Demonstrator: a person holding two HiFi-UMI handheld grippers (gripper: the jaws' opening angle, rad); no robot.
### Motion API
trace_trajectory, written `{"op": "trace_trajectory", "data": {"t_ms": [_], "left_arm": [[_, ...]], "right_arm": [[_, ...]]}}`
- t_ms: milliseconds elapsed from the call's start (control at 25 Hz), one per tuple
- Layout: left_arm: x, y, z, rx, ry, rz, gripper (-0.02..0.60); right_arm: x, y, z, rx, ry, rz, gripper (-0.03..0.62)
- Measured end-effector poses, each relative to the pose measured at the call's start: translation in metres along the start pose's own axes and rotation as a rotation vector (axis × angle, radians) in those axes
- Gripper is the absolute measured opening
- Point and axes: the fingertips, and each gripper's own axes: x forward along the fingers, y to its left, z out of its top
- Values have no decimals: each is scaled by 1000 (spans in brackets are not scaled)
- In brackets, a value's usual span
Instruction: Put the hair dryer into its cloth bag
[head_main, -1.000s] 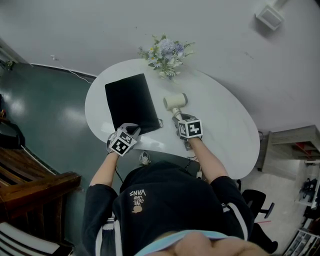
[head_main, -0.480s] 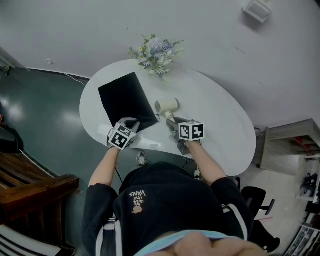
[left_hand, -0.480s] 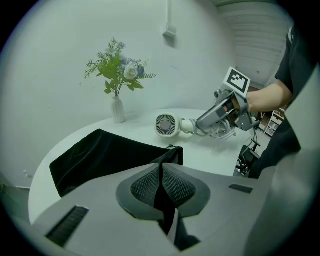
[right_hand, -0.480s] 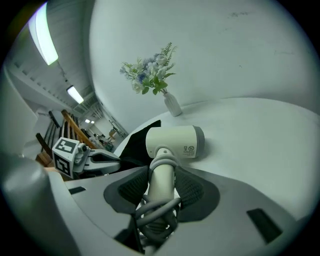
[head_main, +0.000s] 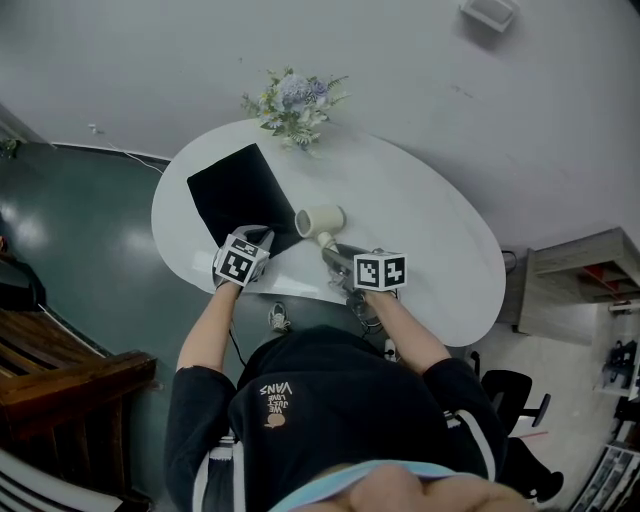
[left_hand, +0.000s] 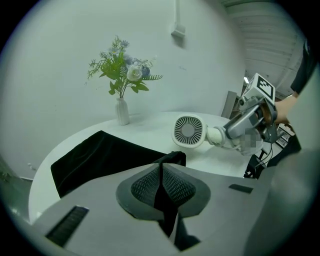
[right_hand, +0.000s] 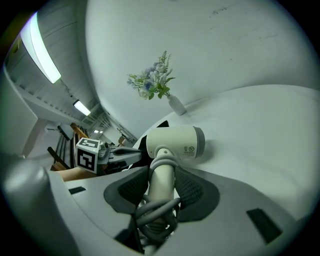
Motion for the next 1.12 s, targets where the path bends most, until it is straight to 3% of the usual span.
{"op": "trace_trajectory", "data": {"t_ms": [200,800,1120], "left_arm": [[-1,-1,22,7,-18,16,35],[-24,-8,44,43,-17,30,34],[-20,-10,53,100,9,-16,34]], "right_arm": [[-4,20,-15,-37,13,54,186],[12,62,-57,-232,116,53,186],[22,80,-65,-271,137,75,186]]}}
